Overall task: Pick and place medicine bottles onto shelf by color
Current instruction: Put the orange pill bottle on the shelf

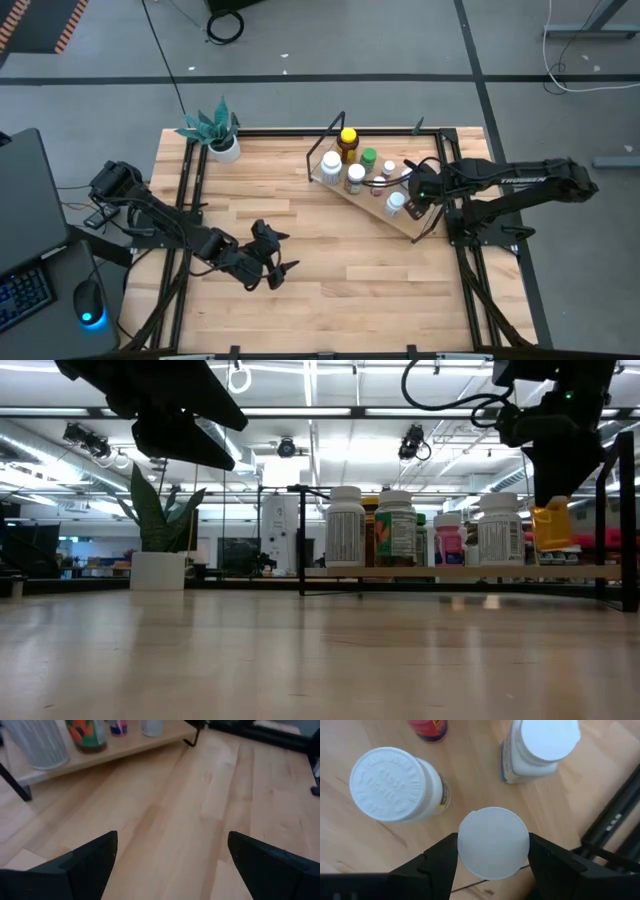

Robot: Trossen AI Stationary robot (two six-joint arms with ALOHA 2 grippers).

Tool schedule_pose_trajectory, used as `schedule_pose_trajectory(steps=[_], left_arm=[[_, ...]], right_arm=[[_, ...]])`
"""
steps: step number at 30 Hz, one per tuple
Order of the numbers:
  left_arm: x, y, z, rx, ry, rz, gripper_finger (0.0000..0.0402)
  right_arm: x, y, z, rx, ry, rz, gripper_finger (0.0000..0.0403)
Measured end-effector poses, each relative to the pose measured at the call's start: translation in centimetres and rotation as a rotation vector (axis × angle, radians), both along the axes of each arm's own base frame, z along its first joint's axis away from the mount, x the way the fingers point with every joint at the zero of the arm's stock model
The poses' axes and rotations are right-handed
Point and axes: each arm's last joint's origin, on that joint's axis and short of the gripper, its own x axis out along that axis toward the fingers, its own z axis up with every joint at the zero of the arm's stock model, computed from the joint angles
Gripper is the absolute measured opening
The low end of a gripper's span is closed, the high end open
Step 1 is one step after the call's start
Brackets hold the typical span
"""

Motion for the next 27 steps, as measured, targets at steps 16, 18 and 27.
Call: schedule_pose_trajectory(steps=[16,18,27], left_arm=[[-0.2,-0.5,0.3,0.027,-0.057,0.038,0.0384],[-0.1,-0.6,0.4,0.019,-0.069,0.039,0.0384],[-0.1,-1.8,1.4,-0.022,-0.167,-0.002,0.0384]], right_arm=[[0.0,-0.2,-0.4,0.021,-0.009,-0.007,0.0233],[0.0,-0.2,-0.4,0.021,-0.008,-0.007,0.0233],[0.0,-0.2,-0.4,0.023,-0.008,-0.015,0.0233]])
